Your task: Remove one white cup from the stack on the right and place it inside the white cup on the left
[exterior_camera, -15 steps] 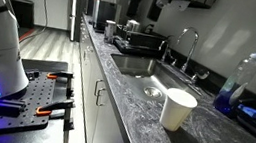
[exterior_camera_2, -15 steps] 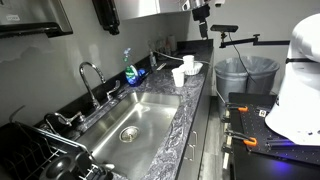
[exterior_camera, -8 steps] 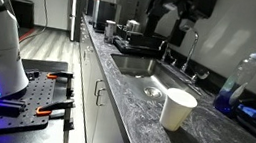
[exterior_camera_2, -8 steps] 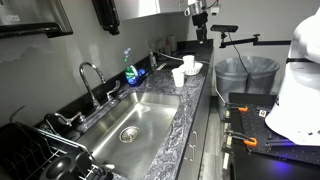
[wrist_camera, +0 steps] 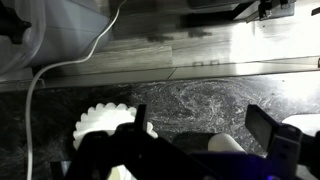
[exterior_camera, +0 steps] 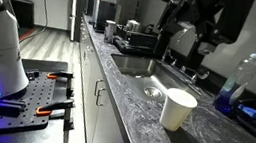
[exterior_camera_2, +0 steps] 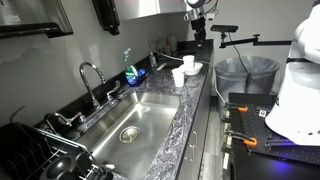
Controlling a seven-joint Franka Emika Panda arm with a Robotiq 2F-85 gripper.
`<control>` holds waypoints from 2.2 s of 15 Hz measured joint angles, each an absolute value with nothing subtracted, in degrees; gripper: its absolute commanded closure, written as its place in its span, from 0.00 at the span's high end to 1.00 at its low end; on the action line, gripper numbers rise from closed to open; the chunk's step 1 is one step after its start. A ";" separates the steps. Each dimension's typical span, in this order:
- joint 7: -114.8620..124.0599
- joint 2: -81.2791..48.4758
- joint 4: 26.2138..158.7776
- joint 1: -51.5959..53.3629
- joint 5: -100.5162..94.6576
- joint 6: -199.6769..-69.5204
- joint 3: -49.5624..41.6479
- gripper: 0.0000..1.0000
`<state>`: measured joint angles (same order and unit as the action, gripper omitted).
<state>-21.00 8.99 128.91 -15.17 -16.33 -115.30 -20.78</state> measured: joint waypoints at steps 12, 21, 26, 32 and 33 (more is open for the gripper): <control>-29.85 2.72 125.80 -16.43 -6.85 -121.11 -22.12 1.00; -31.50 -10.54 114.83 -21.15 -0.08 -123.52 -21.46 1.00; -31.50 -16.66 107.90 -24.09 0.55 -123.51 -19.87 0.96; -31.50 -23.00 101.00 -27.34 0.55 -123.40 -17.48 0.79; -31.50 -23.74 100.13 -27.80 0.55 -123.37 -17.04 0.72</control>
